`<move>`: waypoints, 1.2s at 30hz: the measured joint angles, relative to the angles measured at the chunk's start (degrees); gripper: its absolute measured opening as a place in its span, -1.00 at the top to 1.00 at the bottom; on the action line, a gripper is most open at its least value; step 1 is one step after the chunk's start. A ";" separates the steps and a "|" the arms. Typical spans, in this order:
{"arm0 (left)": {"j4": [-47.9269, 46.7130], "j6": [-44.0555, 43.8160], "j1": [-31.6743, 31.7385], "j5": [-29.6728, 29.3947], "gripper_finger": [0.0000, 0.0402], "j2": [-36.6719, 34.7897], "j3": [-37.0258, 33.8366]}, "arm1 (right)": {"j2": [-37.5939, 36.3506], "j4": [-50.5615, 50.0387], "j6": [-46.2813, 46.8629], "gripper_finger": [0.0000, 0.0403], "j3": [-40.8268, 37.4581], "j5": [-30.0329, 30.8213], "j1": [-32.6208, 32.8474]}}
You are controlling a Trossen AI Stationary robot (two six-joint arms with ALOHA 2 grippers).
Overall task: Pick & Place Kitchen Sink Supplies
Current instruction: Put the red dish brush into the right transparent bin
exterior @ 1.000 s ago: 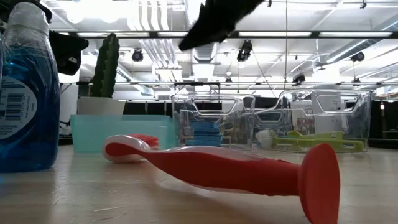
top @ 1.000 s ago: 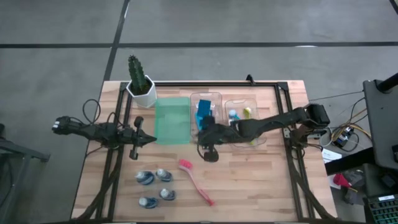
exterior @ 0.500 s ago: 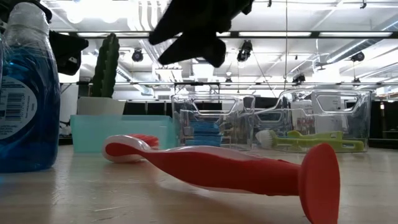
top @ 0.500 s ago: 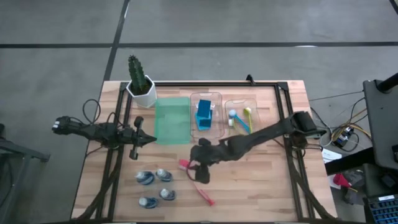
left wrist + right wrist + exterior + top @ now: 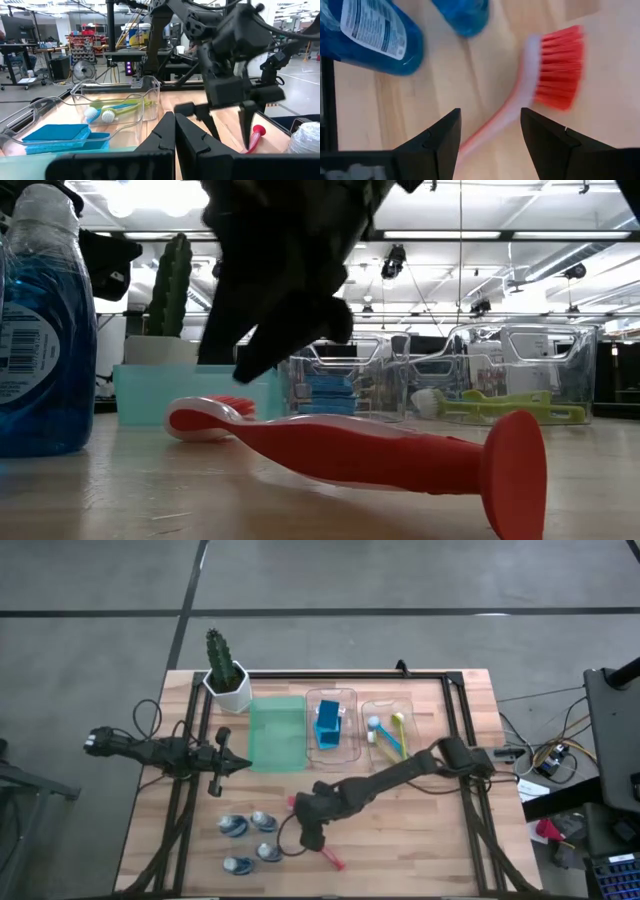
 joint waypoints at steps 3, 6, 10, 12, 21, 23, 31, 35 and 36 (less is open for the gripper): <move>0.00 0.01 -0.02 0.01 0.99 0.02 0.00 | 2.42 -2.34 1.18 0.00 1.95 0.09 -0.05; 0.00 0.00 -0.02 -0.01 0.99 0.02 0.00 | 4.62 -3.87 2.57 0.00 3.01 0.16 -0.09; 0.00 0.01 -0.02 0.00 0.99 0.04 0.00 | 6.14 -4.47 4.24 0.00 3.92 0.14 -0.05; 0.00 0.01 0.00 -0.01 0.99 0.04 0.00 | 6.16 -4.36 4.95 0.00 3.58 0.17 -0.07; 0.00 -0.01 -0.02 0.00 0.99 0.04 0.00 | 5.88 -6.16 5.26 0.29 3.57 1.19 0.04; 0.00 0.00 -0.02 -0.01 0.99 0.04 0.00 | 5.82 -7.05 5.21 0.44 3.66 1.16 0.03; 0.00 -0.01 -0.01 0.01 0.99 0.04 0.00 | 4.34 -11.18 3.67 0.80 3.44 1.15 0.04; 0.00 0.01 -0.02 0.00 0.99 0.04 0.00 | 1.57 -13.60 3.51 0.80 3.33 2.59 0.04; 0.00 -0.01 -0.02 0.00 0.99 0.04 0.00 | 0.69 -14.92 3.54 0.80 3.33 3.22 0.04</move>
